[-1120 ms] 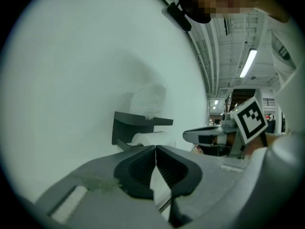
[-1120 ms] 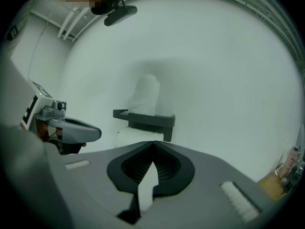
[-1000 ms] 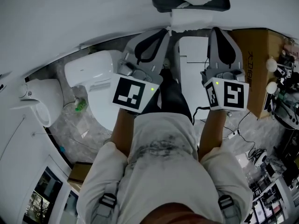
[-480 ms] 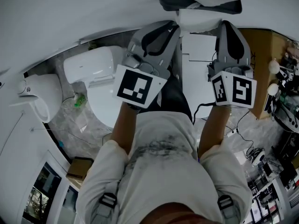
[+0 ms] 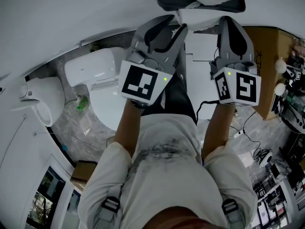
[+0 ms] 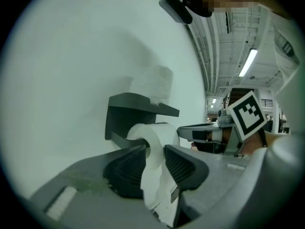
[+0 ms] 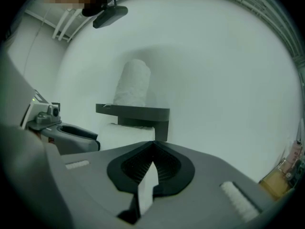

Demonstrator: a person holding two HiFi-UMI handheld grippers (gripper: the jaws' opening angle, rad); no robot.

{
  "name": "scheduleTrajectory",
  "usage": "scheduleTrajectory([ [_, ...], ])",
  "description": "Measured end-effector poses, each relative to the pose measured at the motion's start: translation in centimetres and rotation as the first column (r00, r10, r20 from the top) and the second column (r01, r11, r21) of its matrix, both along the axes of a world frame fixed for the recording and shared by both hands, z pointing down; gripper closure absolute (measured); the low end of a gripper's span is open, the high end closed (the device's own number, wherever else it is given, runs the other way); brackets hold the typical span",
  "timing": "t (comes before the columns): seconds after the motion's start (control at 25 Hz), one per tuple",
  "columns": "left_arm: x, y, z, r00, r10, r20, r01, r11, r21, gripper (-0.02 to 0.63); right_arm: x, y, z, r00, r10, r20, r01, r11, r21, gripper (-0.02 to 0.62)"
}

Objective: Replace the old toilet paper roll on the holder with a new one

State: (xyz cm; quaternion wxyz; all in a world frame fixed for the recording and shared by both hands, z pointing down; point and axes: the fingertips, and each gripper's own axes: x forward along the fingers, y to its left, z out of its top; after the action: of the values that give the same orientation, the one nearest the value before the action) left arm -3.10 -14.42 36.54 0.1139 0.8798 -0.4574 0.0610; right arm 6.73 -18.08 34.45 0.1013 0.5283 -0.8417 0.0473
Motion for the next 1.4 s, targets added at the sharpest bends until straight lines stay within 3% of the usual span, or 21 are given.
scheduleTrajectory([
  [0.44, 0.8, -0.9, 0.0, 0.999, 0.03, -0.029, -0.029, 1.0, 0.009, 0.423, -0.1, -0.3, 0.1, 1.0, -0.012, 0.018, 0.012, 1.0, 0.0, 0.595],
  [0.92, 1.7, -1.2, -0.2, 0.995, 0.066, -0.081, -0.067, 0.998, -0.007, 0.423, -0.1, -0.4, -0.1, 0.999, -0.025, 0.031, 0.025, 1.0, -0.001, 0.597],
  [1.4, 1.7, -1.4, 0.2, 0.994, 0.095, -0.057, -0.095, 0.995, -0.005, 0.462, 0.0, -0.3, -0.1, 0.999, -0.036, 0.033, 0.036, 0.999, -0.002, 0.595],
])
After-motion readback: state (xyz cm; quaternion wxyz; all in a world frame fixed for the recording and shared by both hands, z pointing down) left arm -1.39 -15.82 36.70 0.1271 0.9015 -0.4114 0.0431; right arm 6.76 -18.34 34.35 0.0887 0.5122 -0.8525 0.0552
